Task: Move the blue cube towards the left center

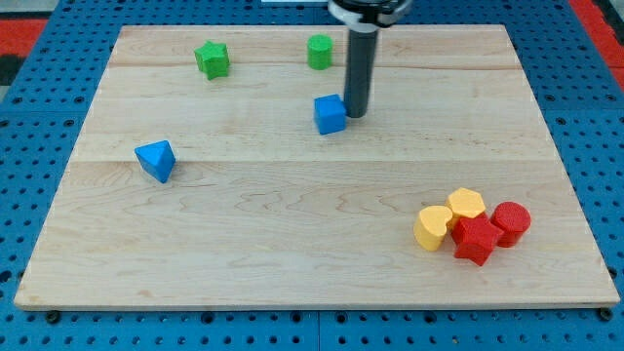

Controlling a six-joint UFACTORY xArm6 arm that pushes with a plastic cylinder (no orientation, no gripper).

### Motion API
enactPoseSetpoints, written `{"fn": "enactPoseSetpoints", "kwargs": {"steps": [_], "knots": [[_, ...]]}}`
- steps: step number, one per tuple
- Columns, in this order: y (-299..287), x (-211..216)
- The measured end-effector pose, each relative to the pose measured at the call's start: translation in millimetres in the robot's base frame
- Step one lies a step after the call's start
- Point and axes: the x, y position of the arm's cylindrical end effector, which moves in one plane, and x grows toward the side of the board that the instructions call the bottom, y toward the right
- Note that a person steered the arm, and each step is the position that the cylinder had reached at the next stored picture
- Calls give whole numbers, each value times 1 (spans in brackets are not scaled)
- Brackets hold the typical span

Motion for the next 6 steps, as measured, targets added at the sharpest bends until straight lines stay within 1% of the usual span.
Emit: {"fn": "enactPoseSetpoints", "kwargs": {"steps": [1, 2, 4, 5, 6], "knots": [[-44, 17], [-65, 44], [-147, 29], [-179, 30], [-199, 34]]}}
